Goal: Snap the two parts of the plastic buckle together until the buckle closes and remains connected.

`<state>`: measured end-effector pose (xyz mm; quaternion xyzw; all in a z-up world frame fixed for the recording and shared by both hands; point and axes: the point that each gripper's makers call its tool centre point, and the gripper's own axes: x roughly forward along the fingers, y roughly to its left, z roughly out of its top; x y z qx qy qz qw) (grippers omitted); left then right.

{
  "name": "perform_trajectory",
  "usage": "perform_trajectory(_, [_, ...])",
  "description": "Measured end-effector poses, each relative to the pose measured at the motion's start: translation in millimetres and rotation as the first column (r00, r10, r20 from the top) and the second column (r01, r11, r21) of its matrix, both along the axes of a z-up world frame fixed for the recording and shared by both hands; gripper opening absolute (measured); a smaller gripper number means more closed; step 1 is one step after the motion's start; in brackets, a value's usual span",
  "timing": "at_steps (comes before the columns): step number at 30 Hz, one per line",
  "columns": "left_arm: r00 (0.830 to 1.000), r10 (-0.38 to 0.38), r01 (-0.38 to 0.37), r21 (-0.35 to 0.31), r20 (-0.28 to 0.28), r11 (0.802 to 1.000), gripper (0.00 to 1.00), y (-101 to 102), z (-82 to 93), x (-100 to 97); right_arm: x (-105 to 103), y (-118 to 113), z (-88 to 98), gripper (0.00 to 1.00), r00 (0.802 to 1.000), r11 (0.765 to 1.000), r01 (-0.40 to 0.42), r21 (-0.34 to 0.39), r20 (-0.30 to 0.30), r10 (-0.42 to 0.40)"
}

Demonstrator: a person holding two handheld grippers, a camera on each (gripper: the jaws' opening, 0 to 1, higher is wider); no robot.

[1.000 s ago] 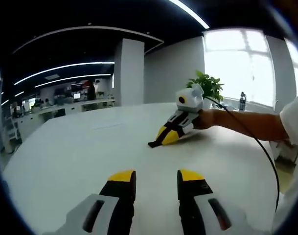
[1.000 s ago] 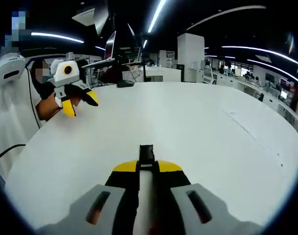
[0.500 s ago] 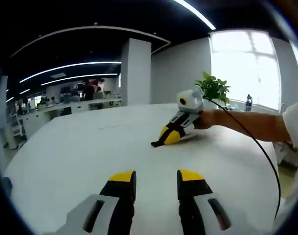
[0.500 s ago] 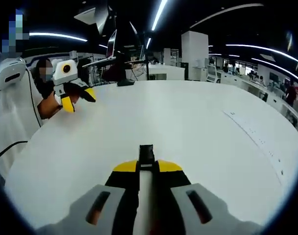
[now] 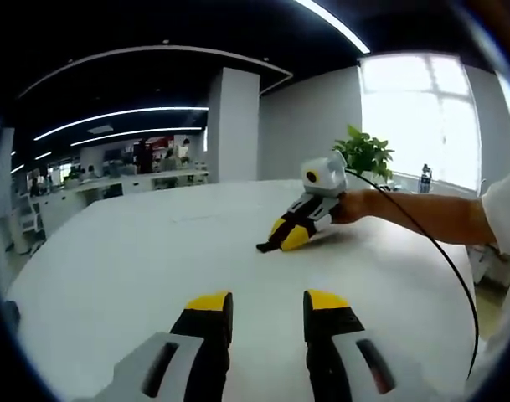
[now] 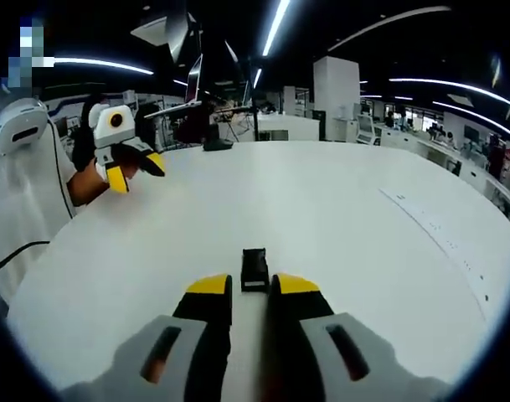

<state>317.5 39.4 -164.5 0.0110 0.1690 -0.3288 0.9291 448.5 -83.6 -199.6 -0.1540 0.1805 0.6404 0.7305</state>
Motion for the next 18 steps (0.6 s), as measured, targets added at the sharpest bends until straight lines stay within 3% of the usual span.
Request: perform_trajectory(18, [1.000,0.004,-0.004,0.004,0.002,1.000,0.33,-0.4,-0.5,0.0,-3.6,4.4,-0.1,0.32,1.000,1.000,0.020,0.009,0.010,-0.020])
